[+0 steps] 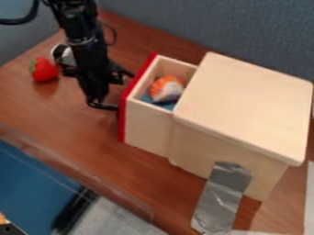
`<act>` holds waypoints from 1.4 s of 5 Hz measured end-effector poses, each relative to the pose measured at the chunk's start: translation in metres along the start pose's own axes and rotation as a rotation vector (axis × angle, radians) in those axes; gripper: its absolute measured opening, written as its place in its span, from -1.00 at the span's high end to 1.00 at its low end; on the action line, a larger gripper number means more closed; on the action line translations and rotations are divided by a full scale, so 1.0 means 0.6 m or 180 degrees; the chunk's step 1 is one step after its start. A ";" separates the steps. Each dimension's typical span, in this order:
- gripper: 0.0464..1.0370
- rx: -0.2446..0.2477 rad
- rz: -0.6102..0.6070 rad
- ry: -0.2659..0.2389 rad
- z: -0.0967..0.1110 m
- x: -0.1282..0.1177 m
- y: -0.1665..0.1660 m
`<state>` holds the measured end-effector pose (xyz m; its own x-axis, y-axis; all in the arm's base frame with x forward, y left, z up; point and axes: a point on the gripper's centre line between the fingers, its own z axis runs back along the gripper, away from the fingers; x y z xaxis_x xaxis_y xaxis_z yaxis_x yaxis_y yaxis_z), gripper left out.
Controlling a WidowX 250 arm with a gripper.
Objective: Open the drawer
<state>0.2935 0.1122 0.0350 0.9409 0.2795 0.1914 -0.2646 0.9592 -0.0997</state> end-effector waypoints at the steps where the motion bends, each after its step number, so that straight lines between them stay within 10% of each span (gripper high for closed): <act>1: 0.83 0.0029 0.0029 -0.0033 0.005 0.004 0.018; 3: 0.52 0.0049 0.0037 -0.0055 0.019 0.019 0.032; 4: -0.05 0.0065 0.0026 0.0021 0.019 0.014 0.029; 5: -0.65 -0.0054 -0.0062 0.0063 0.047 0.011 0.006; 7: -0.94 -0.0313 -0.0259 -0.0023 0.161 0.018 -0.024</act>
<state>0.2870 0.1057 0.1331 0.9567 0.2015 0.2099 -0.1651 0.9700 -0.1786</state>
